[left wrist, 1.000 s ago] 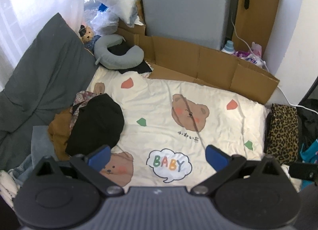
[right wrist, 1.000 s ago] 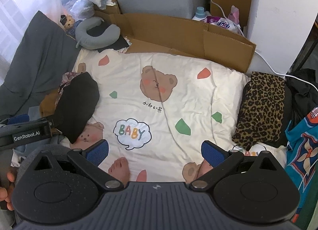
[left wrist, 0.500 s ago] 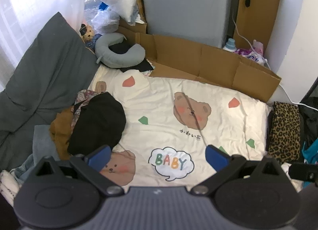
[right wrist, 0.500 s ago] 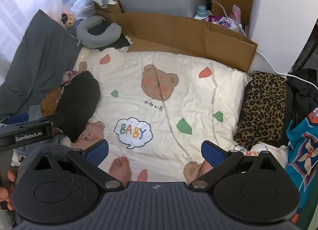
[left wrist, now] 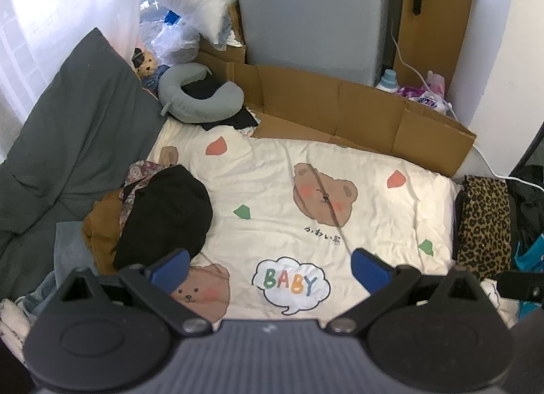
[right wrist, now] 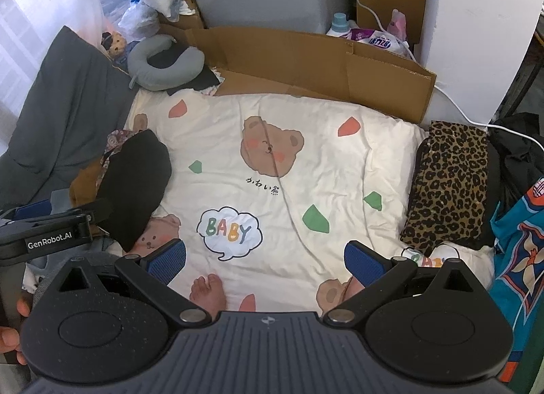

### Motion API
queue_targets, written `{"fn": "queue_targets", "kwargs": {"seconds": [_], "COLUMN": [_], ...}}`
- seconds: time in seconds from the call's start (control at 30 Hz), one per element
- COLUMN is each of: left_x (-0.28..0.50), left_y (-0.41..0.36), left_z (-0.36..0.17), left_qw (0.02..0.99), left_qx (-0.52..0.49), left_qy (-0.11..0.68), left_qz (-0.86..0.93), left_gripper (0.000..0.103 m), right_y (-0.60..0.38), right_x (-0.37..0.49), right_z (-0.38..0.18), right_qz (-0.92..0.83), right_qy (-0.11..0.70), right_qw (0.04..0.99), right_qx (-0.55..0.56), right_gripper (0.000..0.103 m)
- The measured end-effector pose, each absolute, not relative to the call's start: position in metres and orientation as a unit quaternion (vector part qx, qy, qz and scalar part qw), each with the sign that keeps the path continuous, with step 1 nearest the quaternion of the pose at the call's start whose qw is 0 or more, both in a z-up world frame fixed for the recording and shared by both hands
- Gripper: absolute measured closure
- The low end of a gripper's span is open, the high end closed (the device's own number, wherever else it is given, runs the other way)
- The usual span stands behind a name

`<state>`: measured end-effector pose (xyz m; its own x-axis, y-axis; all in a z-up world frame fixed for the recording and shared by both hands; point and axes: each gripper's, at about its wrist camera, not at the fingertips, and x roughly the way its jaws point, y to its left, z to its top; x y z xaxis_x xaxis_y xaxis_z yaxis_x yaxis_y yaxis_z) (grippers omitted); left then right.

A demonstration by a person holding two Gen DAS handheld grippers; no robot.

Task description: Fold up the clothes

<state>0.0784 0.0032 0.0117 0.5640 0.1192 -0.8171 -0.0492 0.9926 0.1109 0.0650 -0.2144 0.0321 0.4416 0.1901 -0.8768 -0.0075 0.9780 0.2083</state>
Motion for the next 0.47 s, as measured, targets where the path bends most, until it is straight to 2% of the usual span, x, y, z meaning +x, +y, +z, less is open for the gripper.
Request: {"fn": "queue_targets", "kwargs": {"seconds": [0.47], "left_x": [0.0766], "left_y": [0.0028], "left_z": [0.0131], "left_qw": [0.886], "left_qx": [0.043], "left_qy": [0.460], "left_qz": [0.050], "left_gripper": [0.001], "right_y": [-0.2121], "right_x": [0.0624], "right_z": [0.0336], "right_qz": [0.048], "right_qy": [0.516], "right_qw": [0.851], "right_qx": [0.083], "right_gripper": [0.001]}}
